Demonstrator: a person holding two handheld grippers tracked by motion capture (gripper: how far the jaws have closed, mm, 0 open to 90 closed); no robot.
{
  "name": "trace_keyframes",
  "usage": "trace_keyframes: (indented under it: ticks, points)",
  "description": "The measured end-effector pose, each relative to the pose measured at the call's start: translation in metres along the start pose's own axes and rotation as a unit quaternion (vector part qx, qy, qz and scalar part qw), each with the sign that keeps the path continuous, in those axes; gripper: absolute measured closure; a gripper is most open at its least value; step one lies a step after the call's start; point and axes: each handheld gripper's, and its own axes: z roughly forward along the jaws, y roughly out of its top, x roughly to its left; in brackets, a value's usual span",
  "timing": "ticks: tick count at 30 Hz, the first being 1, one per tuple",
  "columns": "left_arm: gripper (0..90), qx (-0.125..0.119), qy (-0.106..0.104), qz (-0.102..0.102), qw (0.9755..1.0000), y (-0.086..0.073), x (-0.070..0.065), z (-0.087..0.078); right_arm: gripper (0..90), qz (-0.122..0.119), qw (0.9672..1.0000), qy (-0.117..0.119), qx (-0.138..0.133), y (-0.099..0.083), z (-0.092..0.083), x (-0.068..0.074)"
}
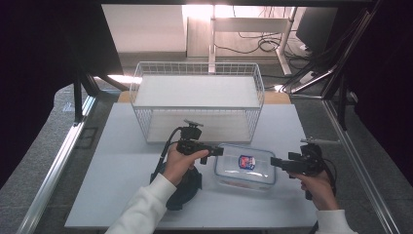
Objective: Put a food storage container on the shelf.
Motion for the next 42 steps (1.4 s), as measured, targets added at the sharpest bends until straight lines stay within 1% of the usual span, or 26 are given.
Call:
trace_keyframes:
  ticks: [1,2,4,6,7,8,10,13,14,16,17,18,19,20,21,22,24,25,26,28,29,34,36,37,38,42]
  points:
    - [11.1,0.0,0.0,0.0,1.0,0.0,0.0,0.0,5.7,0.0,1.0,0.0,0.0,0.0,0.0,0.0]
    - [11.1,0.009,-0.003,-0.004,0.9999,0.001,0.001,0.006,6.0,0.006,1.0,0.003,0.003,-0.001,0.003,-0.002]
    - [11.2,0.014,-0.006,-0.005,0.9999,0.001,0.002,0.008,6.1,0.009,0.9999,0.004,0.003,-0.002,0.004,-0.003]
    - [13.6,0.02,-0.022,-0.012,0.9995,0.002,0.002,0.016,6.8,0.011,0.9999,0.011,0.008,-0.003,0.008,-0.004]
    - [13.7,0.02,-0.022,-0.012,0.9995,0.002,0.002,0.016,6.8,0.011,0.9999,0.011,0.008,-0.003,0.008,-0.004]
    - [13.7,0.026,-0.027,-0.014,0.9992,0.002,0.003,0.021,7.1,0.014,0.9998,0.013,0.009,-0.004,0.009,-0.004]
    - [13.8,0.035,-0.026,-0.021,0.9988,0.003,0.007,0.028,7.3,0.015,0.9997,0.015,0.011,-0.004,0.011,-0.004]
    - [13.8,0.041,-0.027,-0.025,0.9985,0.003,0.008,0.032,7.6,0.018,0.9996,0.017,0.012,-0.005,0.012,-0.005]
    - [13.7,0.05,-0.024,-0.023,0.9982,0.003,0.01,0.035,7.7,0.024,0.9994,0.021,0.013,-0.006,0.013,-0.007]
    - [13.6,0.05,-0.024,-0.026,0.9981,0.003,0.009,0.037,7.7,0.027,0.9993,0.023,0.013,-0.006,0.014,-0.008]
    - [13.0,0.056,-0.024,-0.025,0.9978,0.003,0.01,0.038,7.7,0.032,0.9991,0.024,0.015,-0.007,0.015,-0.008]
    - [11.7,0.065,-0.025,-0.032,0.9971,0.003,0.012,0.042,7.6,0.04,0.9987,0.028,0.016,-0.008,0.017,-0.01]
    - [11.4,0.065,-0.025,-0.032,0.9971,0.003,0.012,0.042,7.6,0.04,0.9987,0.028,0.016,-0.008,0.017,-0.01]
    - [11.1,0.073,-0.025,-0.04,0.9962,0.003,0.014,0.044,7.6,0.049,0.9981,0.033,0.018,-0.009,0.018,-0.012]
    - [11.2,0.073,-0.025,-0.04,0.9962,0.003,0.014,0.044,7.6,0.052,0.9978,0.035,0.019,-0.01,0.019,-0.012]
    - [11.1,0.075,-0.023,-0.049,0.9957,0.003,0.016,0.047,7.6,0.058,0.9975,0.036,0.019,-0.011,0.019,-0.013]
    - [11.0,0.077,-0.024,-0.051,0.9955,0.003,0.018,0.05,7.6,0.069,0.9965,0.044,0.019,-0.012,0.02,-0.015]
    - [10.9,0.077,-0.024,-0.051,0.9955,0.003,0.018,0.05,7.6,0.073,0.9959,0.049,0.02,-0.013,0.02,-0.016]
    - [10.9,0.085,-0.023,-0.053,0.9947,0.002,0.019,0.054,7.6,0.08,0.9952,0.053,0.02,-0.014,0.021,-0.016]
    - [10.9,0.089,-0.024,-0.052,0.9944,0.001,0.02,0.055,7.6,0.084,0.9946,0.058,0.02,-0.015,0.022,-0.016]
    - [10.9,0.091,-0.024,-0.052,0.9942,0.001,0.02,0.057,7.6,0.09,0.9935,0.064,0.027,-0.016,0.025,-0.016]
    - [11.2,0.096,-0.038,-0.053,0.9932,0.0,0.019,0.06,7.6,0.095,0.9925,0.066,0.038,-0.02,0.031,-0.014]
    - [11.4,0.1,-0.039,-0.052,0.9928,0.0,0.02,0.06,7.7,0.106,0.9907,0.075,0.04,-0.022,0.032,-0.014]
    - [11.5,0.104,-0.046,-0.05,0.9922,-0.001,0.02,0.061,7.7,0.112,0.9895,0.082,0.04,-0.023,0.033,-0.014]
    - [11.7,0.101,-0.047,-0.055,0.9923,-0.001,0.02,0.062,7.8,0.116,0.9885,0.087,0.043,-0.024,0.034,-0.013]
    - [12.1,0.105,-0.049,-0.055,0.9917,-0.002,0.02,0.064,8.3,0.118,0.9875,0.09,0.053,-0.027,0.038,-0.012]
